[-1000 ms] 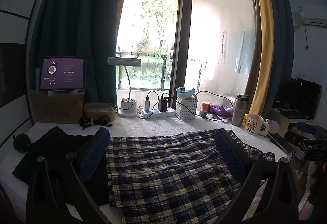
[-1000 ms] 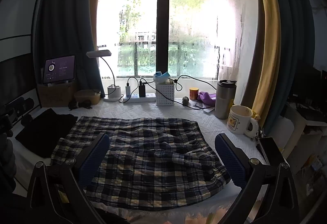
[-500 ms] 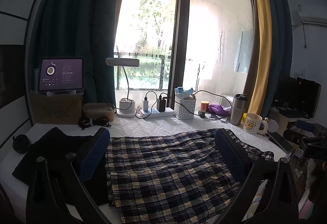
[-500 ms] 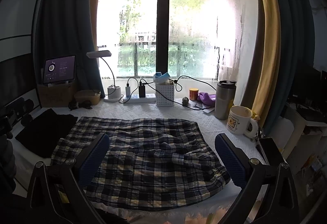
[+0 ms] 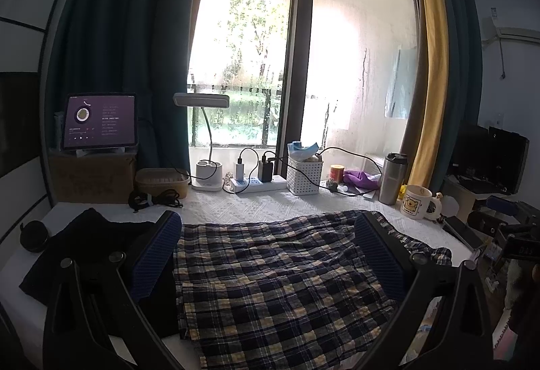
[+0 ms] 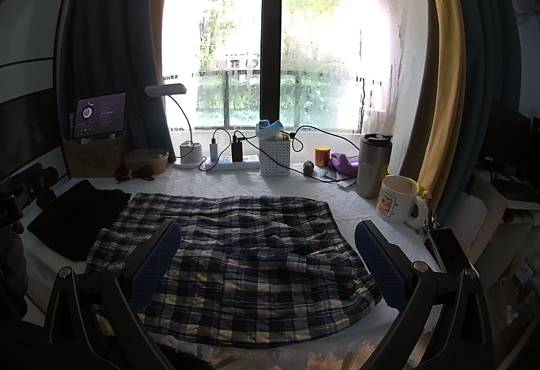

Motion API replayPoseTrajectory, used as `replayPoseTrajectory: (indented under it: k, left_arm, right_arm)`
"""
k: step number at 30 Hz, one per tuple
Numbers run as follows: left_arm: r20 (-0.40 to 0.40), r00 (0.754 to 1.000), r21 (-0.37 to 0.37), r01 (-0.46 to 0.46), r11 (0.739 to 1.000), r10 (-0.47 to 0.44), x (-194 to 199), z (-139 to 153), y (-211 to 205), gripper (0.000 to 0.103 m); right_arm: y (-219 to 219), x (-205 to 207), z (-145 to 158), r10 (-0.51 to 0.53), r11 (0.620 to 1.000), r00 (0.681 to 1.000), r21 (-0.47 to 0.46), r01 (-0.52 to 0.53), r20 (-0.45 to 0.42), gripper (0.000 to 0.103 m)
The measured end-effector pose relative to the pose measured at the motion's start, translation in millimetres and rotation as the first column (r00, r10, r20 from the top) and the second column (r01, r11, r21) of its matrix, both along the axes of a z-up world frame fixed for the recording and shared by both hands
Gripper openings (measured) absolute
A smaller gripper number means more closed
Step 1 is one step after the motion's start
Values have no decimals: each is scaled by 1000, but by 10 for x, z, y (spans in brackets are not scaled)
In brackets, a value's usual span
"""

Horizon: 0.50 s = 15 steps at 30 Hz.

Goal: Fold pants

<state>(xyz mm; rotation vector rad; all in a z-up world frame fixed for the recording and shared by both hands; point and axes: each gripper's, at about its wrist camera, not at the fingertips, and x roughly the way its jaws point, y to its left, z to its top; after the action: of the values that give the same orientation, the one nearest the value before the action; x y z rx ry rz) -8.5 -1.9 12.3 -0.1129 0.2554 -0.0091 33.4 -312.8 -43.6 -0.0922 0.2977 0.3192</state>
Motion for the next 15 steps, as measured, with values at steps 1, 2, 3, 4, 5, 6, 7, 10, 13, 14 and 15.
replayPoseTrajectory:
  k: [1, 2, 3, 4, 5, 6, 7, 10, 13, 14, 15]
  left_arm:
    - [0, 1000, -1, 1, 1000, -1, -2, -2, -1, 101]
    - [1, 1000, 0, 0, 1000, 0, -3, -2, -3, 101]
    - [2, 1000, 0, -1, 1000, 1, -2, -3, -3, 101]
    - [2, 1000, 0, 0, 1000, 0, -4, -8, -4, 101]
    - [1, 1000, -1, -1, 1000, 1, -6, -10, -3, 101]
    - [-1, 1000, -4, 2, 1000, -2, -4, -13, 0, 101]
    - [-3, 1000, -5, 3, 1000, -3, -8, -17, 4, 101]
    - [-10, 1000, -7, 7, 1000, -7, 0, -28, 5, 101]
    - [-10, 1000, -17, 12, 1000, -12, -3, -28, 18, 101]
    - [-8, 1000, -22, 14, 1000, -14, -6, -29, 25, 101]
    - [-8, 1000, -25, 15, 1000, -15, -8, -29, 30, 101]
  right_arm:
    - [3, 0, 1, -1, 1000, 1000, 0, 1, -1, 103]
    - [3, -3, 0, -1, 1000, 1000, -1, 1, 0, 103]
    - [1, -5, 2, -1, 1000, 1000, -1, 1, 0, 103]
    - [3, -5, 1, -1, 1000, 1000, 0, 1, -1, 103]
    - [3, -5, 2, -1, 1000, 1000, -1, 1, -1, 103]
    - [5, -9, 4, -1, 1000, 1000, -1, 1, 0, 103]
    - [2, -3, 2, 0, 1000, 1000, -2, 0, 0, 103]
    - [5, -6, -2, -1, 1000, 1000, -2, 1, -2, 103]
    - [7, -7, -3, 0, 1000, 1000, -3, 0, -2, 103]
    - [7, -6, -3, 0, 1000, 1000, -3, 0, -2, 103]
    - [7, -7, -3, 1, 1000, 1000, -4, -1, -2, 103]
